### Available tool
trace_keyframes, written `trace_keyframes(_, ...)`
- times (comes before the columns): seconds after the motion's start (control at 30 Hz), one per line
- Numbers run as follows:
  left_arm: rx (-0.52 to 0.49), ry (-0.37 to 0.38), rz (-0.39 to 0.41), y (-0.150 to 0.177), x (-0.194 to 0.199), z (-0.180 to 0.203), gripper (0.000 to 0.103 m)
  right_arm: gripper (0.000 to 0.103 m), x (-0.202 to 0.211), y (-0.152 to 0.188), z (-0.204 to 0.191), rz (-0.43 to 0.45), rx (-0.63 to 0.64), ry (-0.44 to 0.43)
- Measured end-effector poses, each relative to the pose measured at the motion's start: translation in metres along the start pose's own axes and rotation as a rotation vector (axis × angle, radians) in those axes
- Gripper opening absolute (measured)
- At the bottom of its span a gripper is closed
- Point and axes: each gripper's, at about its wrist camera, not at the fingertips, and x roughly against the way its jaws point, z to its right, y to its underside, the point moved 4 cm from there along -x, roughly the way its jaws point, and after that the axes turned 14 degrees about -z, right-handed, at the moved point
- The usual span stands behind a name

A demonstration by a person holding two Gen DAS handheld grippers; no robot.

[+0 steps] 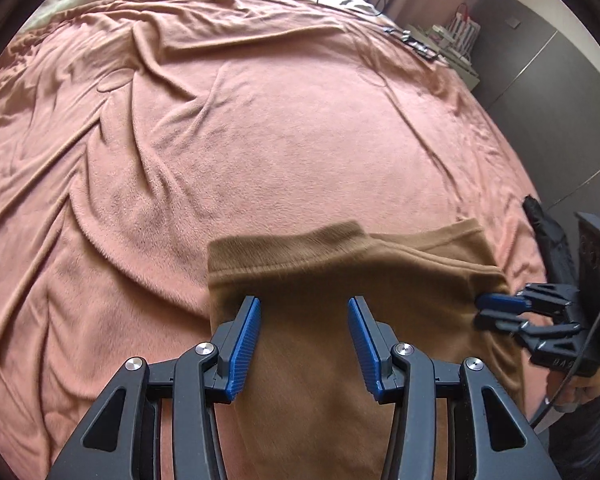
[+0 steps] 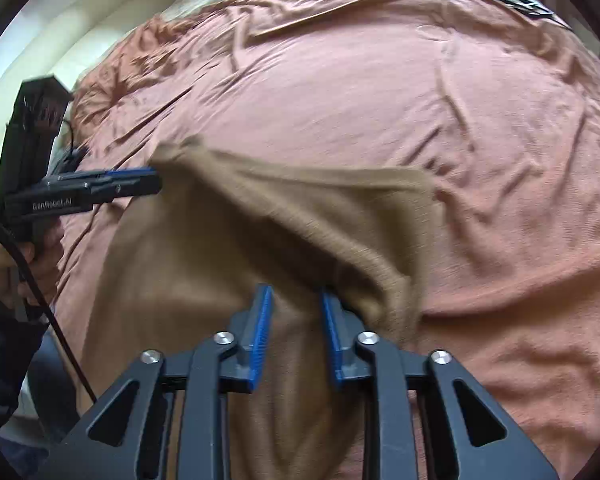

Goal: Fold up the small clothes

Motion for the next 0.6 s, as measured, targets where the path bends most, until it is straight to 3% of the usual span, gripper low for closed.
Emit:
trace_keyframes(0.17,0.040,0.007,-0.027,-0.009,-0.016,-0.014,0.035,0.001,0.002,-0.003,0.016,0.027,-0.069,0.023)
trace_keyframes(0.27,0.092,0.034,-0.024,-0.012,-0.017,-0.024,0.026,0.000,0.002,0.001,0.013,0.037,-0.090,0.044)
trace_keyframes(0.6,0.082,0.045,-0.006,0.011,0.017,-0.023,0.026,0.004,0.039,0.034,-0.005,0.054,-0.089,0.054)
